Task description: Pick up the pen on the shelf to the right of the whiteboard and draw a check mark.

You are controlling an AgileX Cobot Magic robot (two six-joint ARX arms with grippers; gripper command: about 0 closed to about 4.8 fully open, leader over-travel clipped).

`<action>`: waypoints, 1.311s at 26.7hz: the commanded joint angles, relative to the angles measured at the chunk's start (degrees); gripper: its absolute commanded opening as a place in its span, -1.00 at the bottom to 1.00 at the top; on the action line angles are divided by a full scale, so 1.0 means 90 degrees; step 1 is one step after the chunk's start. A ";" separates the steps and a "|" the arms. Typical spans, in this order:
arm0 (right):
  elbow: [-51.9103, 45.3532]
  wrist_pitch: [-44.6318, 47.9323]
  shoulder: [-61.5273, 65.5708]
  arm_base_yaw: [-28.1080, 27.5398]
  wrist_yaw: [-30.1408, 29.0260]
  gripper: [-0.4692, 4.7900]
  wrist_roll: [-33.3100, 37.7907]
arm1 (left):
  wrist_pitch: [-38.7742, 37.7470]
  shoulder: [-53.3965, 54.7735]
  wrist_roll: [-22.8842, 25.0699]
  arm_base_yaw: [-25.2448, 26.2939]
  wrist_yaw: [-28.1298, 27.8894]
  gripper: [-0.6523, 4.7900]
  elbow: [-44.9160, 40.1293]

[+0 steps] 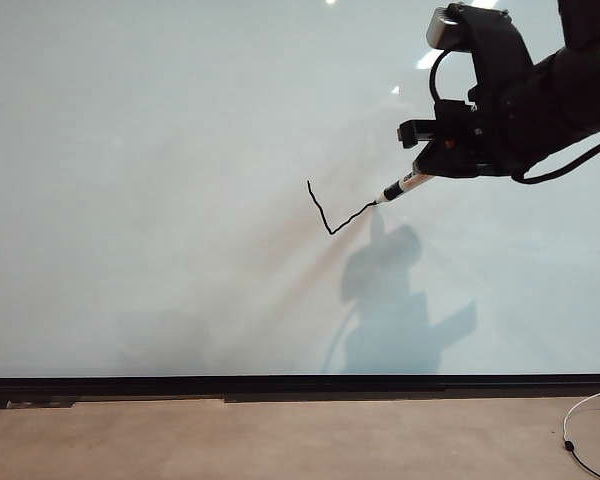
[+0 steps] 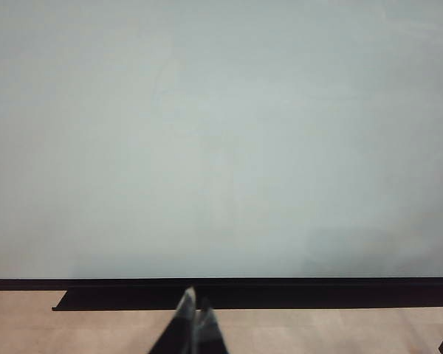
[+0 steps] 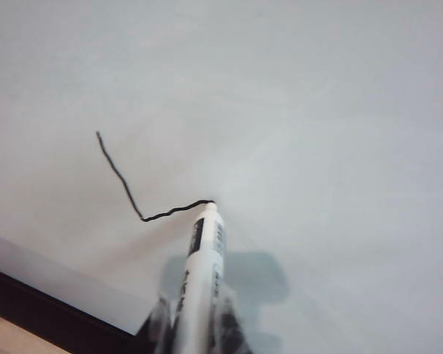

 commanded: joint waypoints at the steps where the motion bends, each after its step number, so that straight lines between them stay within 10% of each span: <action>1: 0.0034 0.0080 -0.0151 -0.0027 0.0308 -0.84 -0.0168 | 0.0080 0.0002 0.0029 0.0000 0.0005 -0.78 0.0019; 35: -0.0219 -0.0731 -0.1627 -0.0153 0.0396 -0.84 -0.0517 | 0.0080 0.0002 0.0029 0.0000 0.0005 -0.78 0.0019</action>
